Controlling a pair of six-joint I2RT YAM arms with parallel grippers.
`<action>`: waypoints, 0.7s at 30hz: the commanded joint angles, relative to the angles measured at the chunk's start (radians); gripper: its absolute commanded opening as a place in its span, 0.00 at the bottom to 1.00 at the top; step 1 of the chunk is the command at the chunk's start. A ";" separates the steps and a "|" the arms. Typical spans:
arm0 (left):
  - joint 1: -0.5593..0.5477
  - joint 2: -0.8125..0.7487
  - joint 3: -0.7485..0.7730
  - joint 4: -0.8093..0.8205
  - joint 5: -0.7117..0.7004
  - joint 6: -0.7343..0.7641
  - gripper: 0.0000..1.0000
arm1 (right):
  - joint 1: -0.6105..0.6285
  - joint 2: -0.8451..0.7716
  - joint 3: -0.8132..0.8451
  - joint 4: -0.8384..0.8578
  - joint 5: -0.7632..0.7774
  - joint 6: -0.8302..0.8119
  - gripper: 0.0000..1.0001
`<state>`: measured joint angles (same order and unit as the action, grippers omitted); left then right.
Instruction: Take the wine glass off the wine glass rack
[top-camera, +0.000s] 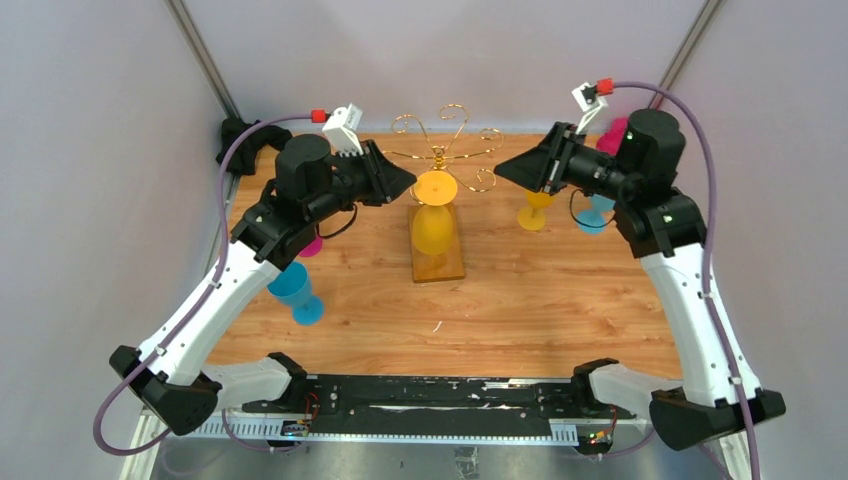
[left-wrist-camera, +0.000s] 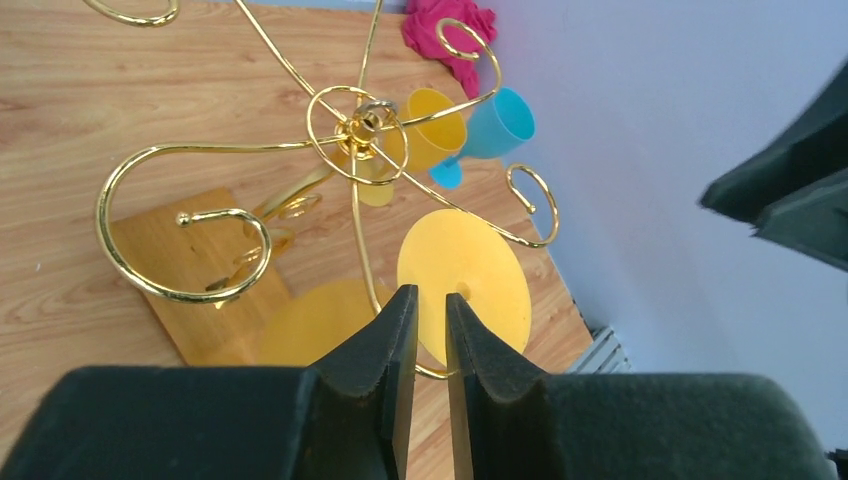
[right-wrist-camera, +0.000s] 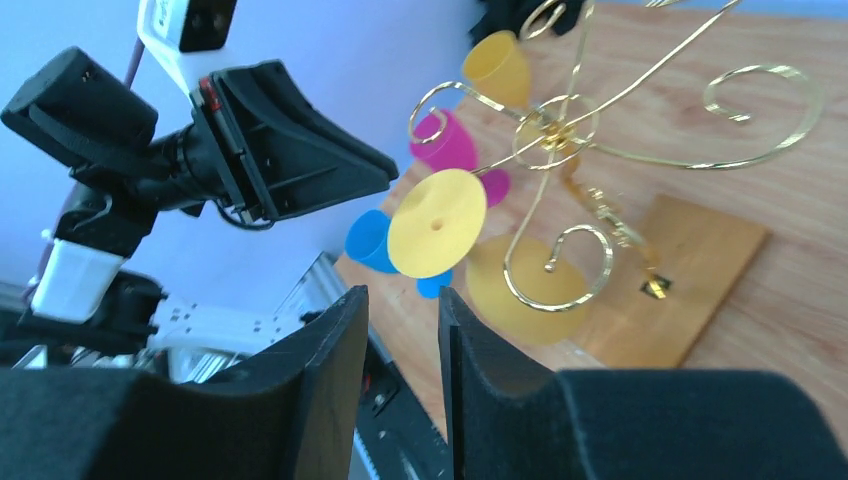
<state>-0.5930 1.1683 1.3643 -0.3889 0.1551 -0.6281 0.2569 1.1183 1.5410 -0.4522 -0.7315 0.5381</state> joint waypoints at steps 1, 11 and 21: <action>-0.015 -0.004 -0.013 0.047 0.015 -0.007 0.21 | 0.070 0.030 -0.076 0.171 -0.151 0.152 0.41; -0.018 -0.001 -0.045 0.066 0.016 -0.009 0.20 | 0.177 0.052 -0.157 0.203 -0.068 0.170 0.47; -0.019 0.006 -0.069 0.087 0.031 -0.018 0.19 | 0.241 0.092 -0.181 0.138 0.040 0.140 0.42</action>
<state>-0.6022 1.1698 1.3106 -0.3309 0.1719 -0.6426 0.4713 1.1961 1.3861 -0.2974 -0.7456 0.6876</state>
